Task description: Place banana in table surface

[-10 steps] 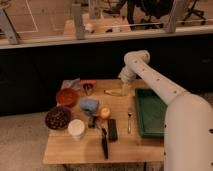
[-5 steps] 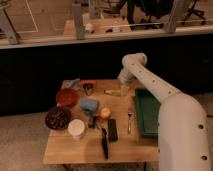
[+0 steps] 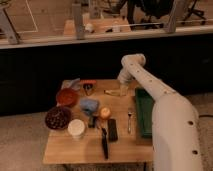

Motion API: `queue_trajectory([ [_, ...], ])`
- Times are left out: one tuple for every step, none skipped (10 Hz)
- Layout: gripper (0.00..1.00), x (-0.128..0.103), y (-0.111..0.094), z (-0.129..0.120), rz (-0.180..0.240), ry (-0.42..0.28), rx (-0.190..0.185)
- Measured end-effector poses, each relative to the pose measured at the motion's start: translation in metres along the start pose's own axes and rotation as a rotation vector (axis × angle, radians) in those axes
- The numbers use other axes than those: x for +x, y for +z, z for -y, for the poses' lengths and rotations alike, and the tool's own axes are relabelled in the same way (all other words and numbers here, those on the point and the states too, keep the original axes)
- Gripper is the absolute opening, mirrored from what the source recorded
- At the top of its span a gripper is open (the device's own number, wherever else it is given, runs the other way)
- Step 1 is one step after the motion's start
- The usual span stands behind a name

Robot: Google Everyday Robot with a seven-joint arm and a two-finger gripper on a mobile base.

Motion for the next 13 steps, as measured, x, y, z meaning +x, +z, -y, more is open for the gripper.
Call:
queue_trajectory([
  [0.80, 0.000, 0.004, 0.000, 0.007, -0.003, -0.008],
  [0.80, -0.002, 0.008, 0.000, 0.014, -0.009, -0.016],
  [0.80, -0.003, 0.010, -0.002, 0.020, -0.014, -0.023],
  [0.80, -0.004, 0.013, -0.004, 0.025, -0.021, -0.030],
  [0.80, -0.006, 0.016, -0.007, 0.029, -0.027, -0.039],
  [0.80, -0.007, 0.018, -0.009, 0.033, -0.032, -0.047],
  [0.80, -0.008, 0.020, -0.013, 0.043, -0.039, -0.062],
  [0.80, -0.010, 0.020, -0.017, 0.053, -0.049, -0.073],
  [0.80, -0.012, 0.021, -0.020, 0.056, -0.057, -0.083],
  [0.80, -0.013, 0.022, -0.022, 0.056, -0.061, -0.089],
  [0.80, -0.014, 0.024, -0.025, 0.055, -0.065, -0.097],
  [0.78, -0.015, 0.026, -0.027, 0.052, -0.069, -0.104],
  [0.69, -0.015, 0.028, -0.029, 0.049, -0.072, -0.110],
])
